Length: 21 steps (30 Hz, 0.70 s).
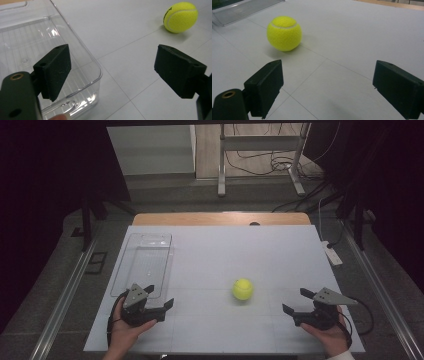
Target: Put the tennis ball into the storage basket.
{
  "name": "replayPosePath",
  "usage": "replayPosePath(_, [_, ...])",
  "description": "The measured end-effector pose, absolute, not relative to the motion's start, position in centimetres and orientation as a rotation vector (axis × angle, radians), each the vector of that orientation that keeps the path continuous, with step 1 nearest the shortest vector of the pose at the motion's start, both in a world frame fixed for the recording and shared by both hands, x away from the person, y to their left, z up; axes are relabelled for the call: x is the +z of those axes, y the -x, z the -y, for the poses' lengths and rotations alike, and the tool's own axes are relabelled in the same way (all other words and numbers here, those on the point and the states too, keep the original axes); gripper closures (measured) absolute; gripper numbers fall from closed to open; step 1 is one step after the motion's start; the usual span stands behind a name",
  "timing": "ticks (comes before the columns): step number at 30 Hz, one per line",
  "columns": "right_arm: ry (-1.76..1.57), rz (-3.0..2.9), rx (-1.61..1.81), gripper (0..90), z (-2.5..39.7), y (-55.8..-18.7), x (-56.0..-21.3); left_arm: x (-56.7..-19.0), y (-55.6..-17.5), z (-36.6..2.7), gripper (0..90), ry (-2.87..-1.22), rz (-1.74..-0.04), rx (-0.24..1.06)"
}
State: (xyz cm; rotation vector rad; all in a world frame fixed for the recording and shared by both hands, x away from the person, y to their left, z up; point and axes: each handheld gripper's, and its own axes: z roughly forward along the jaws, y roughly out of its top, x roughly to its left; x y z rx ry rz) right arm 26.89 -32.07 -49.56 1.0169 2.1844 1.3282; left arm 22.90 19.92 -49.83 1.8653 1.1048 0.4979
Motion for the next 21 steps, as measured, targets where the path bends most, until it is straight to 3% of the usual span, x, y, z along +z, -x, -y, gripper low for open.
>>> replayPosePath(21, [-1.023, -2.188, 1.325, 10.4, 31.9, -27.1, -49.7, -48.0, -23.3, -19.4, 15.2, -1.881, -1.093, 0.474])
